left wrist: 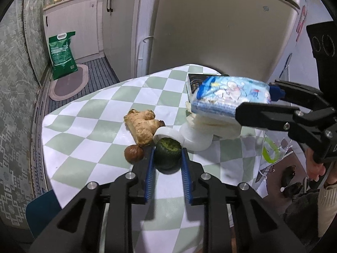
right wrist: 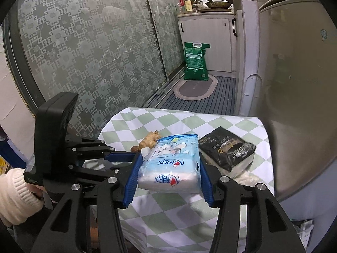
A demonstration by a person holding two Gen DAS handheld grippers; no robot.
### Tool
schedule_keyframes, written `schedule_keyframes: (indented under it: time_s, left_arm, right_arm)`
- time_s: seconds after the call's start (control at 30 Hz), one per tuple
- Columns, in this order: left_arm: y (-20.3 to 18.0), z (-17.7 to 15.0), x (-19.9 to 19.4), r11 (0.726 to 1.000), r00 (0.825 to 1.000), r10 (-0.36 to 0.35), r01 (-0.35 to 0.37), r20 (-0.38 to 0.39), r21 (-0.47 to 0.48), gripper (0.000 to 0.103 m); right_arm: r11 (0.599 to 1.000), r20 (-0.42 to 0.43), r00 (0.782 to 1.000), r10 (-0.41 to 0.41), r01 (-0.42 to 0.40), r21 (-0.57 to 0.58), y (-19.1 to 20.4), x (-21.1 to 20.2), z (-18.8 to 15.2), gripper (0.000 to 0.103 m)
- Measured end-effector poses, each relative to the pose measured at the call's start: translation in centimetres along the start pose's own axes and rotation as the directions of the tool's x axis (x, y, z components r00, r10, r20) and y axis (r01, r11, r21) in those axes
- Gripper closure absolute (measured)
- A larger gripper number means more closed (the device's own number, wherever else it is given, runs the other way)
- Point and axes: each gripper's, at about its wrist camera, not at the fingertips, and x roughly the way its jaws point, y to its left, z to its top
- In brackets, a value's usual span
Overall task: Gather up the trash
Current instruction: 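Grasp the green lime with the left gripper while the right gripper lifts the tissue pack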
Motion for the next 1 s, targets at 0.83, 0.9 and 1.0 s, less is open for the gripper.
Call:
schedule_keyframes:
  time_s: [0.83, 0.9, 1.0]
  left_arm:
    - [8.3, -5.5, -9.0, 0.971, 0.984, 0.144, -0.119, 0.109, -0.207, 0.077]
    - [9.5, -6.3, -9.2, 0.964, 0.982, 0.161, -0.134, 0.1, -0.23, 0.077]
    - [11.4, -7.7, -9.4, 0.955, 0.98, 0.18, -0.155, 0.078, -0.254, 0.077]
  right_arm:
    - [0.994, -0.014, 0.999, 0.047, -0.048, -0.096, 9.6, 2.9, 3.2, 0.052]
    - [0.992, -0.019, 0.998, 0.056, -0.058, -0.109, 10.7, 3.5, 3.5, 0.052]
    - [0.99, -0.03, 0.997, 0.068, -0.072, -0.124, 12.2, 4.4, 3.8, 0.051]
